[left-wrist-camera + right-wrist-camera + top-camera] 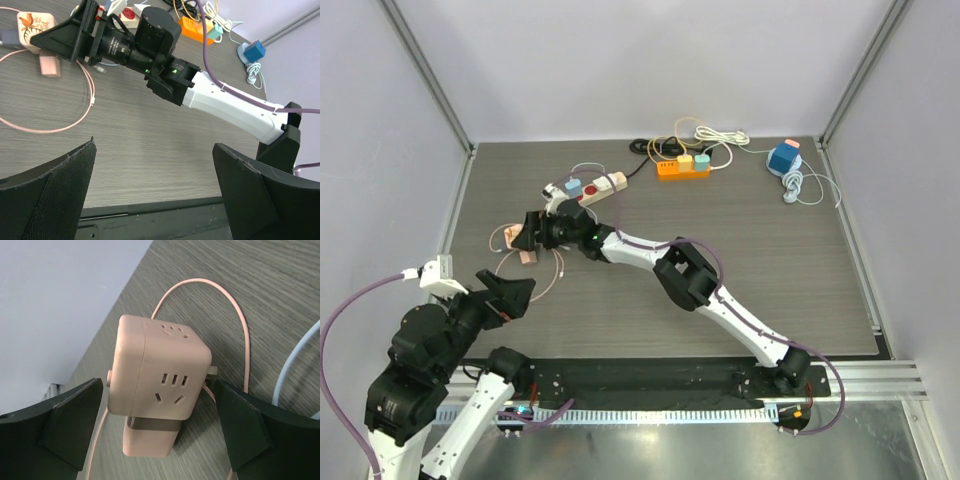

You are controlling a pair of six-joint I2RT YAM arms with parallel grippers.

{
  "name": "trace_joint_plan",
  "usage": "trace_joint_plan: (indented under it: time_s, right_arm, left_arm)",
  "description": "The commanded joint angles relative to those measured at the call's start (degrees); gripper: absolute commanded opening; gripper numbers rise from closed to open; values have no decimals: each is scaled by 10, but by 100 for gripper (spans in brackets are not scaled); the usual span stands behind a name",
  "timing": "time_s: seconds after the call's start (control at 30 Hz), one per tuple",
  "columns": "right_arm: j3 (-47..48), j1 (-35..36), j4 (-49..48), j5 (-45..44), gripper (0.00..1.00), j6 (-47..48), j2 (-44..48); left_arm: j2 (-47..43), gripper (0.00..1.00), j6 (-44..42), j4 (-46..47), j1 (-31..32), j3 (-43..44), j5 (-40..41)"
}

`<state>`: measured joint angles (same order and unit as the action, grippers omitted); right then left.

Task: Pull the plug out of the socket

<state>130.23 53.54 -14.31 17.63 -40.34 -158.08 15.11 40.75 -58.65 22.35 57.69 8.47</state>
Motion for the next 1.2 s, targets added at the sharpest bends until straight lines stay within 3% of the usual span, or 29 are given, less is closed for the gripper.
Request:
trace_joint_plan:
  time_s: [0.0, 0.17, 0.27, 0.3, 0.47, 0.5, 0.53, 0.6, 0.63, 0.7, 0.73, 0.77, 0.8, 0.87, 0.93, 1.03, 1.17]
  right_arm:
    - [36, 1, 18, -36, 100, 26, 1]
    - [29, 4, -5, -54, 97, 28, -7]
    - [52, 4, -14, -60, 86, 13, -24]
    - [64, 4, -11, -60, 74, 7, -31]
    - [92, 4, -34, -52, 34, -29, -51]
    - [100, 4, -34, -45, 10, -32, -51]
    - [106, 3, -24, -37, 1, -33, -48]
    - [73, -1, -20, -29, 1, -40, -1]
    - [39, -3, -38, -25, 1, -48, 26]
    - [-142, -8, -98, -29, 1, -85, 146]
    - [-214, -13, -178, -33, 1, -96, 193]
    - [-341, -17, -208, -35, 1, -112, 230]
    - [-398, -21, -233, -32, 1, -115, 300]
    - [-539, -36, -290, -9, 1, -128, 353]
    - [-629, -48, -352, 4, 1, -147, 420]
    - [-838, -73, -444, 17, 1, -160, 502]
    - [-1001, -130, -528, 42, 1, -185, 573]
  left_arm:
    - [-4, 100, -30, -13, -3, 13, -16]
    - [-7, 100, -38, -17, -3, 26, -8]
    - [-6, 100, -37, -20, -3, 28, -7]
    - [-4, 100, -34, -23, -3, 29, -6]
    - [10, 100, -23, -52, -3, 43, -3]
    - [19, 100, -23, -58, -3, 48, -6]
    - [23, 100, -22, -70, -3, 52, -6]
    - [32, 100, -22, -78, -3, 68, -8]
    - [35, 100, -19, -81, -3, 72, -9]
    - [34, 100, -16, -77, -3, 68, -21]
    - [33, 100, -6, -66, -3, 63, -29]
    - [32, 100, 0, -58, -3, 45, -38]
    - [33, 100, 8, -48, -3, 32, -65]
    - [33, 100, 37, -6, -3, -16, -102]
    - [34, 98, 65, 54, -3, -55, -151]
    - [48, 93, 121, 140, -3, -131, -200]
    - [102, 83, 167, 282, -3, -247, -274]
